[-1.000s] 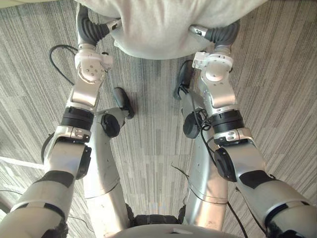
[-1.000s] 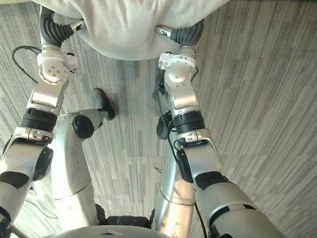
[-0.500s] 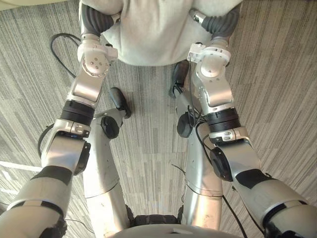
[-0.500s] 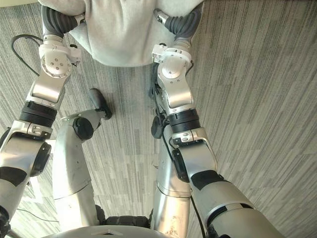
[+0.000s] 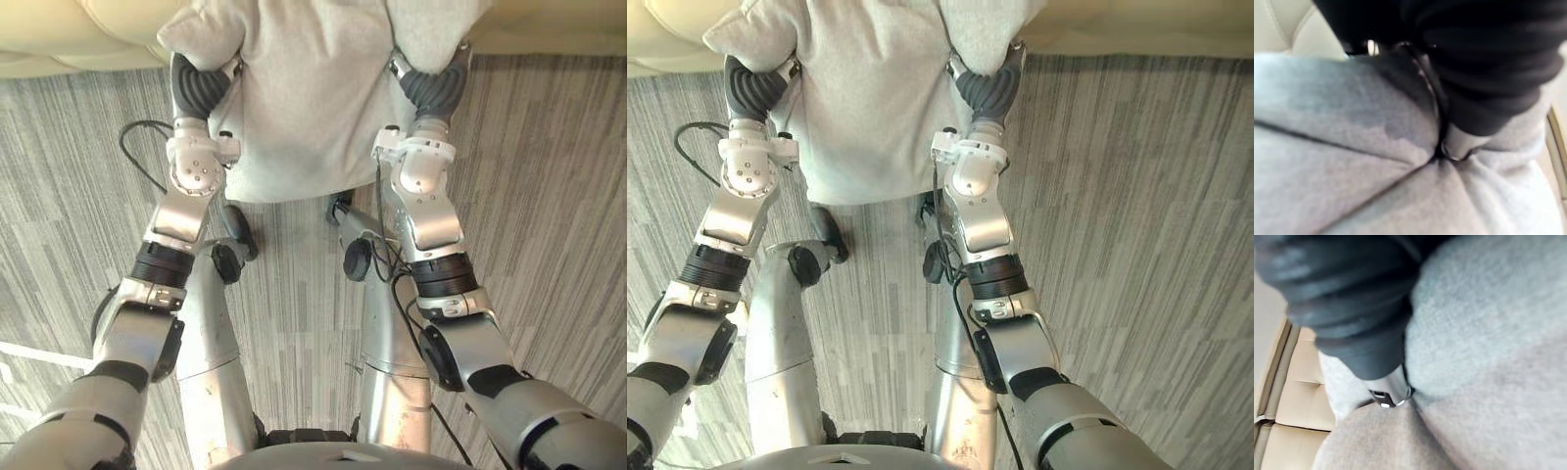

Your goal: Pick up cushions and gather them together orderly.

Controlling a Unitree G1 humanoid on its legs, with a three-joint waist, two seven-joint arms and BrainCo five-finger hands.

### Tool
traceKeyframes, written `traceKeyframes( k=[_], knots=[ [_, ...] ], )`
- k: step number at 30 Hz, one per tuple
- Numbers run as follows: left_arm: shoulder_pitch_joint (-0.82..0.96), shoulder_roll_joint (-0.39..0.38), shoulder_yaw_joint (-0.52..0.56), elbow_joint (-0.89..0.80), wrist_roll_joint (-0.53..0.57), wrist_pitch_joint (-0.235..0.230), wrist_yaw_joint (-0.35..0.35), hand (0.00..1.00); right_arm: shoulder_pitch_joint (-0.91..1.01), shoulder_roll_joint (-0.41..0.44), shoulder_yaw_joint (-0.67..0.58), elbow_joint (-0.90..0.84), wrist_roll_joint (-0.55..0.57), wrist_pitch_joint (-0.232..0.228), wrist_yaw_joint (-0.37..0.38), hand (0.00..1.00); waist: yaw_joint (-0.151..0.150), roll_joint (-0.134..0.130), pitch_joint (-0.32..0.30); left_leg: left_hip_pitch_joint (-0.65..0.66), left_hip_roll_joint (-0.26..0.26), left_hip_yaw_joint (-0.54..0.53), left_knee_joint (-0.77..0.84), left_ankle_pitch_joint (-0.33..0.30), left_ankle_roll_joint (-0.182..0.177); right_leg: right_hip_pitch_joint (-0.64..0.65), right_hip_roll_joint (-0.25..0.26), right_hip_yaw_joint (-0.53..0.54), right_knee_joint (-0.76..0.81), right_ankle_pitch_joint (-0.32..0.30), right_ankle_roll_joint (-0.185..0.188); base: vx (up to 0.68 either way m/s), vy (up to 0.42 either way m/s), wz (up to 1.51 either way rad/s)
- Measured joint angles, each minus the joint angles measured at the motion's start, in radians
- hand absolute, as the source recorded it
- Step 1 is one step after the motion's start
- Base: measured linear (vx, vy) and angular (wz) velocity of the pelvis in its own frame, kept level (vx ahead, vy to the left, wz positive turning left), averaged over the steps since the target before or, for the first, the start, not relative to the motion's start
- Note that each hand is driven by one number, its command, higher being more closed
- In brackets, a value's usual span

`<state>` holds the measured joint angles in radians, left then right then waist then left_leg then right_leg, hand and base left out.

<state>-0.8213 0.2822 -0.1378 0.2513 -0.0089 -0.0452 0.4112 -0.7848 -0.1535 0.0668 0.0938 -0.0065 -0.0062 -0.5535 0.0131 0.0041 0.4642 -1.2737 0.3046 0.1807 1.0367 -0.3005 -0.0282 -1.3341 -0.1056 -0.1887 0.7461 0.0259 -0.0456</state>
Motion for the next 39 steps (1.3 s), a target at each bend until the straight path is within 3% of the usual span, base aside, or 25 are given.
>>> traceKeyframes(
  k=[3,6,7,11,13,17,22,25,32,39],
  knots=[
    [0.078,-0.039,0.019,-0.060,-0.009,-0.006,-0.001,1.00,0.071,0.020,0.000,-0.045,0.000,-0.014,0.030,1.00,-0.003,-0.002,-0.010,0.094,-0.005,0.002,-0.039,0.003,-0.007,0.096,0.004,-0.008,-0.041,-0.002,0.002,-0.05,-0.076,0.05],
    [0.220,-0.101,0.021,-0.189,-0.021,-0.012,-0.001,1.00,0.182,0.055,0.002,-0.105,0.006,-0.043,0.054,1.00,-0.001,-0.002,-0.022,0.269,-0.015,0.019,-0.105,0.001,-0.015,0.257,0.002,-0.012,-0.087,-0.014,0.007,-0.04,-0.077,0.06],
    [0.310,-0.131,0.018,-0.237,-0.030,-0.032,-0.001,1.00,0.270,0.073,0.010,-0.135,0.010,-0.068,0.069,1.00,-0.002,-0.003,-0.098,0.293,-0.021,0.022,-0.139,-0.005,-0.018,0.281,0.003,-0.015,-0.115,-0.019,0.012,-0.01,-0.051,0.06],
    [0.495,-0.192,0.002,-0.330,-0.053,-0.079,-0.015,1.00,0.489,0.099,0.020,-0.232,0.043,-0.111,0.141,1.00,-0.001,-0.004,-0.114,0.553,-0.044,0.032,-0.275,0.015,-0.038,0.533,0.007,-0.034,-0.219,-0.027,0.023,0.10,-0.017,0.14],
    [0.631,-0.201,-0.014,-0.360,-0.067,-0.088,-0.046,1.00,0.641,0.104,0.047,-0.246,0.054,-0.133,0.187,1.00,-0.003,-0.006,-0.185,0.697,-0.059,0.041,-0.370,0.026,-0.046,0.671,0.012,-0.046,-0.291,-0.028,0.024,0.21,-0.004,0.11],
    [0.822,-0.206,-0.022,-0.410,-0.067,-0.095,-0.098,1.00,0.823,0.105,0.071,-0.283,0.060,-0.135,0.272,1.00,0.003,-0.008,-0.262,0.936,-0.071,0.077,-0.508,0.036,-0.057,0.888,0.032,-0.046,-0.402,-0.024,0.034,0.23,0.011,-0.05],
    [0.940,-0.220,-0.020,-0.437,-0.067,-0.095,-0.134,1.00,0.909,0.108,0.077,-0.284,0.059,-0.135,0.329,1.00,0.014,-0.017,-0.368,1.104,-0.083,0.109,-0.638,0.052,-0.067,1.047,0.058,-0.036,-0.532,-0.004,0.050,0.13,0.013,-0.08],
    [0.979,-0.237,-0.020,-0.437,-0.067,-0.095,-0.138,1.00,0.922,0.112,0.077,-0.283,0.055,-0.135,0.335,1.00,0.016,-0.021,-0.415,1.156,-0.093,0.122,-0.692,0.065,-0.068,1.110,0.074,-0.016,-0.616,0.033,0.055,0.12,0.036,-0.08],
    [1.039,-0.249,-0.006,-0.403,-0.065,-0.094,-0.176,1.00,0.928,0.116,0.073,-0.225,0.037,-0.134,0.367,1.00,0.013,-0.038,-0.439,1.235,-0.146,0.126,-0.768,0.084,-0.053,1.219,0.070,0.049,-0.800,0.141,0.065,0.05,0.076,-0.12],
    [1.059,-0.243,0.003,-0.392,-0.064,-0.089,-0.180,1.00,0.928,0.131,0.075,-0.186,0.007,-0.124,0.374,1.00,0.020,-0.043,-0.435,1.182,-0.155,0.129,-0.652,0.003,-0.023,1.155,0.062,0.127,-0.738,0.124,0.081,-0.10,0.080,-0.26]
  ],
)
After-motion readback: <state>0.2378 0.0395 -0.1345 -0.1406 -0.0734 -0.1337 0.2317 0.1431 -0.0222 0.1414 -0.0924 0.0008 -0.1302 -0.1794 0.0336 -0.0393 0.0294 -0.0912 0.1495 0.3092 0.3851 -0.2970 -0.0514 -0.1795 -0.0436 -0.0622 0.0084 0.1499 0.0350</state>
